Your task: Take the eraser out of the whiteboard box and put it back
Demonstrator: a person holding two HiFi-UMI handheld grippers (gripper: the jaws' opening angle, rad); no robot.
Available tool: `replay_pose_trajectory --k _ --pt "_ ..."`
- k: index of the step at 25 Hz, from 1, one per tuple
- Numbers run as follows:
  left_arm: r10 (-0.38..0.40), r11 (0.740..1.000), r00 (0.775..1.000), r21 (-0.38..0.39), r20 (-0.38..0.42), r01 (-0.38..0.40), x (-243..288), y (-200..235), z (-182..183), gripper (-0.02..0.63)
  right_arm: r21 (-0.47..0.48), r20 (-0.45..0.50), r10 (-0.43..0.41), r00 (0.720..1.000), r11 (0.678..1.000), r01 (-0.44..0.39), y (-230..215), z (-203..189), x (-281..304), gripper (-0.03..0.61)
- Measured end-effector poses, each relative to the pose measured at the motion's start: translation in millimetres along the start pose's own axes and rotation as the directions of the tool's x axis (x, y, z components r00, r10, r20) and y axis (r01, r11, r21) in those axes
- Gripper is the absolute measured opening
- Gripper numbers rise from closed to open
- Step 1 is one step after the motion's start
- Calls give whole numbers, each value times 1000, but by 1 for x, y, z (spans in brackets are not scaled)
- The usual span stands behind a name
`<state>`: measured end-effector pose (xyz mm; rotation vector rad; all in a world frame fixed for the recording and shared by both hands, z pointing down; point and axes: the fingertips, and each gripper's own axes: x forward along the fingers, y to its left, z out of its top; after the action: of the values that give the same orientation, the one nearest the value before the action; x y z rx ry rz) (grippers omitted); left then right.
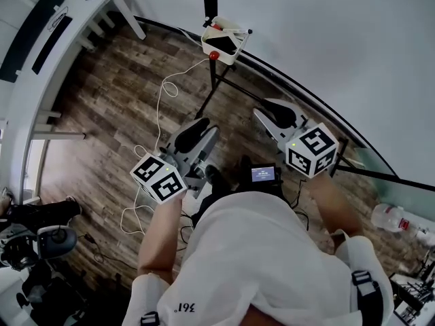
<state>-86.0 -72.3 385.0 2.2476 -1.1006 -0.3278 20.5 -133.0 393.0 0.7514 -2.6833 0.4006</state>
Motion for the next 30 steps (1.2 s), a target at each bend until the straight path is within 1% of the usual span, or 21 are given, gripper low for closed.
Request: replay_pose_trajectory --k 5,8,11,14,23,30 --pt "18 999 1000 44 15 -18 13 12 17 149 -65 -1 -8 1000 998 8 -16 18 15 109" --pt "29 997 999 65 25 -31 22 18 26 149 -92 -4 -14 1000 996 14 -25 26 23 109" --pt "24 995 999 95 35 -27 33 25 34 149 -116 -12 -21 1000 993 20 -32 32 32 109" --pt "39 993 999 111 33 -42 44 34 38 149 -136 -23 -31 999 990 28 -42 34 43 109" --pt "94 986 994 143 -47 -87 79 69 31 149 -213 -95 -76 993 976 54 -73 26 76 109" --pt "132 983 988 141 -81 -119 96 93 28 149 -239 -116 -106 988 968 76 -88 29 94 109"
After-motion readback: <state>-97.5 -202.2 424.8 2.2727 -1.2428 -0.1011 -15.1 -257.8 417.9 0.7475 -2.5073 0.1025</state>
